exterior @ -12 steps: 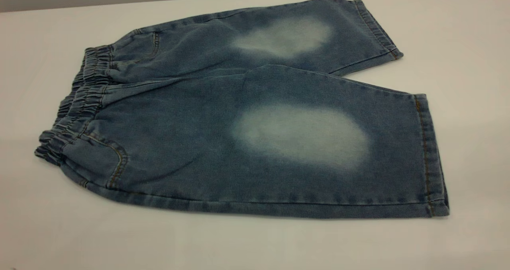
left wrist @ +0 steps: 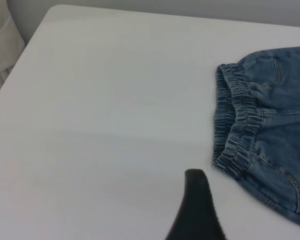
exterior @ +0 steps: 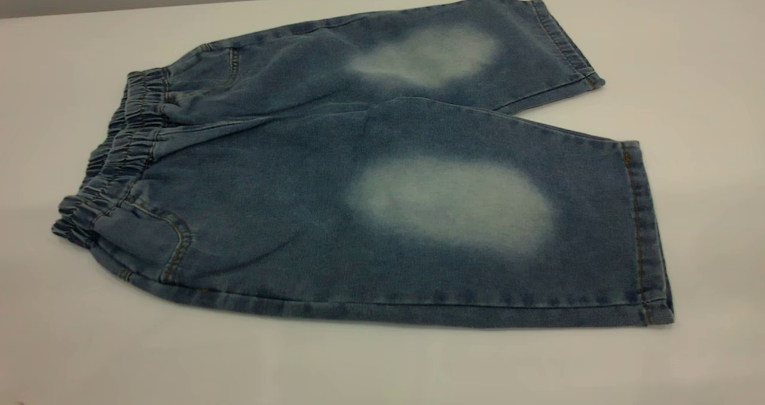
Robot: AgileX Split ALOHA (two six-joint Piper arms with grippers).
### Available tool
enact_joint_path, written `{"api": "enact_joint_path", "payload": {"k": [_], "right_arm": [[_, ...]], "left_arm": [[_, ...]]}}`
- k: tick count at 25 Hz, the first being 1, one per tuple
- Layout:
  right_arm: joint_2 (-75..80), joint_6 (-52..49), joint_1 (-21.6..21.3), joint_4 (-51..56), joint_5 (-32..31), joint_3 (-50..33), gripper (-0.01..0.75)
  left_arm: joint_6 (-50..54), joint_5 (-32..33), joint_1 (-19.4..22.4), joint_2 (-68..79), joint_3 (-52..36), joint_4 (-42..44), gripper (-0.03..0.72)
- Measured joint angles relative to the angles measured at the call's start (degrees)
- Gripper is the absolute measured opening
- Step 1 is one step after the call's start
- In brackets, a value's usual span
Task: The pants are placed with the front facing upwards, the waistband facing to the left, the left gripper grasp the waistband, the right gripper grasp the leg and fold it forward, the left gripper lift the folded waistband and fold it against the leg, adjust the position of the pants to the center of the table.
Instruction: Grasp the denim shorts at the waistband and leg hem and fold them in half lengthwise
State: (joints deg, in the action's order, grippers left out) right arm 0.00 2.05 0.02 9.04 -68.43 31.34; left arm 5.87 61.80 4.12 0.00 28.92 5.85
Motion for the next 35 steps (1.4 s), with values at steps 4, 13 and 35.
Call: {"api": "enact_joint_path", "payload": {"k": [4, 13, 35], "right_arm": [[0.00, 0.00, 0.00, 0.00, 0.00, 0.00, 0.549], [0.00, 0.00, 0.00, 0.00, 0.00, 0.00, 0.549], [0.00, 0.70, 0.00, -4.88, 7.85, -0.24, 0.549]], "left_arm": [[0.00, 0.00, 0.00, 0.00, 0.00, 0.00, 0.493], [0.00, 0.00, 0.00, 0.00, 0.00, 0.00, 0.493], [0.00, 0.00, 0.00, 0.00, 0.00, 0.00, 0.493]]}}
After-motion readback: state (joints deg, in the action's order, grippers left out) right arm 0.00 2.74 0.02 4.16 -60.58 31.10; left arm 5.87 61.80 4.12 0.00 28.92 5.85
